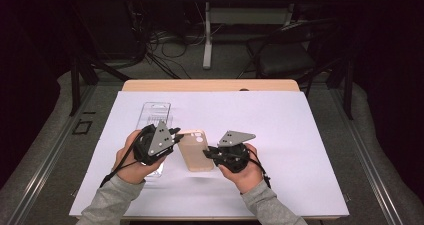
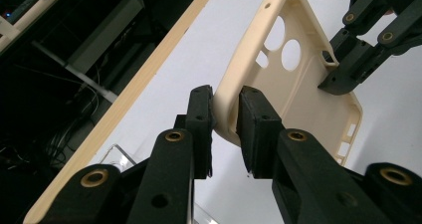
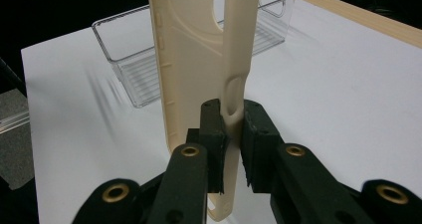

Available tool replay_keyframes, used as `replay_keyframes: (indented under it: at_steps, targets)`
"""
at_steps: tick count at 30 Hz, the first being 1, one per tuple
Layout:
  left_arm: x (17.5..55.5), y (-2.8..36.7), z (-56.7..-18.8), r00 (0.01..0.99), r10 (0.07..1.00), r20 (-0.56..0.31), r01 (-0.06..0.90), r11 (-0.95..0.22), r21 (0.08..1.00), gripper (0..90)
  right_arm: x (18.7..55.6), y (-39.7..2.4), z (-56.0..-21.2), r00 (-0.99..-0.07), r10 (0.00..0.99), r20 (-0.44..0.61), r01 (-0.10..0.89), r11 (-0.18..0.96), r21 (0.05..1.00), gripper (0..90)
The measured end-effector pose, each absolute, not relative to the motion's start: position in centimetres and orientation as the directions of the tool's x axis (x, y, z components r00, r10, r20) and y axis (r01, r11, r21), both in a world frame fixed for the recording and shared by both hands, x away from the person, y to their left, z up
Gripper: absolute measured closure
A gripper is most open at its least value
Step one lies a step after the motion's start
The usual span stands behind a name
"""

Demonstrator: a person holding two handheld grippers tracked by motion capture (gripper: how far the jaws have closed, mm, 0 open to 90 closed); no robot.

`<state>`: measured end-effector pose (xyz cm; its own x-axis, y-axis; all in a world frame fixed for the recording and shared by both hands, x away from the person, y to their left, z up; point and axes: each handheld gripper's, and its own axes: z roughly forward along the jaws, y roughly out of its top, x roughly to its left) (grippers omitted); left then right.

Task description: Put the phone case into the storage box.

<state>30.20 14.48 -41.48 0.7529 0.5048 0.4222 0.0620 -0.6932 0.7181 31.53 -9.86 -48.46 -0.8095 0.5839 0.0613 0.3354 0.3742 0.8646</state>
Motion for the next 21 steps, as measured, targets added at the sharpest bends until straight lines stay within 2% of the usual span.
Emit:
replay_keyframes:
  at_steps: [21]
  targets:
    - [30.46, 14.79, -41.40, 0.762, 0.534, 0.367, 0.107, -0.663, 0.741, 79.1, 31.50, -9.77, -48.49, -0.813, 0.579, 0.064, 0.335, 0.375, 0.865, 81.4]
